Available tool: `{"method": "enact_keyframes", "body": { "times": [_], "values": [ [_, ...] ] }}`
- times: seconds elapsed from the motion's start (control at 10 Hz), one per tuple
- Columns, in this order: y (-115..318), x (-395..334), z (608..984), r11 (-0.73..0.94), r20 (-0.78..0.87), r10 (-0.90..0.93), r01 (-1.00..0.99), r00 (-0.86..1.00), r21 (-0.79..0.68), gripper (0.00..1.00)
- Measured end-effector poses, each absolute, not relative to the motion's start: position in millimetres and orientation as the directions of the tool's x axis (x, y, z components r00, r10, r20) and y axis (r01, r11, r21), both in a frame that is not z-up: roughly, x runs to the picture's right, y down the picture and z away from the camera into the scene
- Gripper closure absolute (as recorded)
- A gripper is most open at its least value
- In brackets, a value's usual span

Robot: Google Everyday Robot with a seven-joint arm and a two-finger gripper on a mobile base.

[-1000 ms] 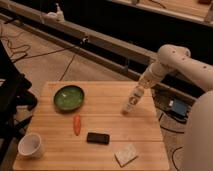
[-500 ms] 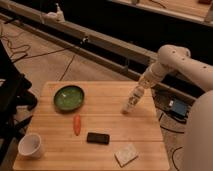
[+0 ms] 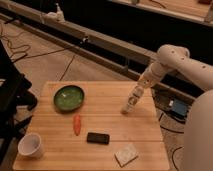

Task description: Stand the bottle upright

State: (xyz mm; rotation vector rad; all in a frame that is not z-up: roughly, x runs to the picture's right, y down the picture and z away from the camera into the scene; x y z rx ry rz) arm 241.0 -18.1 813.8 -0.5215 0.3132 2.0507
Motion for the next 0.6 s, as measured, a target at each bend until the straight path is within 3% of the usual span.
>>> {"method": "enact_keyframes", "body": {
  "times": [0.6],
  "values": [
    [-45.2, 240.8, 827.0, -0.442, -0.372, 0.830, -0.897, -0.416, 0.015, 1.00]
  ]
}}
